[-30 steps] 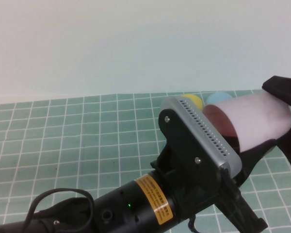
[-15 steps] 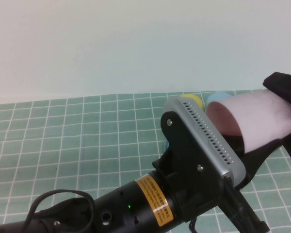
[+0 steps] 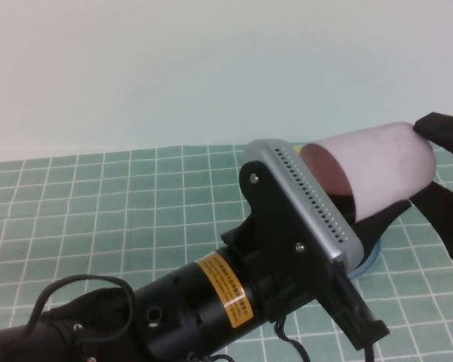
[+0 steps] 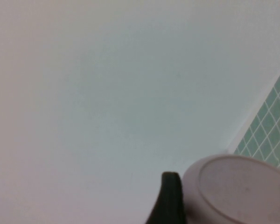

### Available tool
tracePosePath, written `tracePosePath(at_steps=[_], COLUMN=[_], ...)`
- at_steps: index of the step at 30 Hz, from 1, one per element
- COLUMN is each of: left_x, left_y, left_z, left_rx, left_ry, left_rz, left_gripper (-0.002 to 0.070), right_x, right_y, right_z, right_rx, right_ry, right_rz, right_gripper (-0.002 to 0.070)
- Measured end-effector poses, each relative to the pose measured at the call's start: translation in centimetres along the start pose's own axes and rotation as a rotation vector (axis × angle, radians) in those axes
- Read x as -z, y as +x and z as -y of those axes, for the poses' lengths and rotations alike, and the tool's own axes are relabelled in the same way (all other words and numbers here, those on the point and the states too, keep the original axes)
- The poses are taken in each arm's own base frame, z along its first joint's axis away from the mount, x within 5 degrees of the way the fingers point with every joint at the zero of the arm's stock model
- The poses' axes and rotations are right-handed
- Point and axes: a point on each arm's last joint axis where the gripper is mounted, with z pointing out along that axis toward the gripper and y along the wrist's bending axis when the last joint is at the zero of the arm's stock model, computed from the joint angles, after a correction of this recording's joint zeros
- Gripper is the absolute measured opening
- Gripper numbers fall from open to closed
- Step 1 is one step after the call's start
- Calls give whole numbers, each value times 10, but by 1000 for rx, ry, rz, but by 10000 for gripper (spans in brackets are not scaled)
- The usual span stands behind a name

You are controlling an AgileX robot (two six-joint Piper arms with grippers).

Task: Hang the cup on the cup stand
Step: Adjust the cup with two arms

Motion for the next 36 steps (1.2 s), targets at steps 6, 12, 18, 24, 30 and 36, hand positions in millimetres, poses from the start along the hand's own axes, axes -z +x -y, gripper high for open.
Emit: tracePosePath(at_steps=[6, 12, 18, 24, 30, 36], left_x=[-7, -12, -13, -13, -13, -8], left_y=[2, 5, 5, 5, 4, -1], left_z=[1, 2, 1, 0, -1, -2], left_rx=[-48, -52, -60, -31, 37, 158], left_ry=[30, 35, 30, 18, 1, 1], left_rz=[-38, -45, -43, -42, -38, -64], left_gripper=[12, 12, 12, 26, 249, 433], right_x=[-7, -20, -28, -28, -28, -28], right_y=[1, 3, 4, 4, 5, 4], right_z=[5, 10, 12, 9, 5, 3], right_rx=[-38, -49, -51, -12, 75, 145], right_ry=[11, -29, -60, -88, -156, -185], right_rz=[-12, -30, -38, -37, -31, -18], right_gripper=[610, 669, 640, 576, 571, 571])
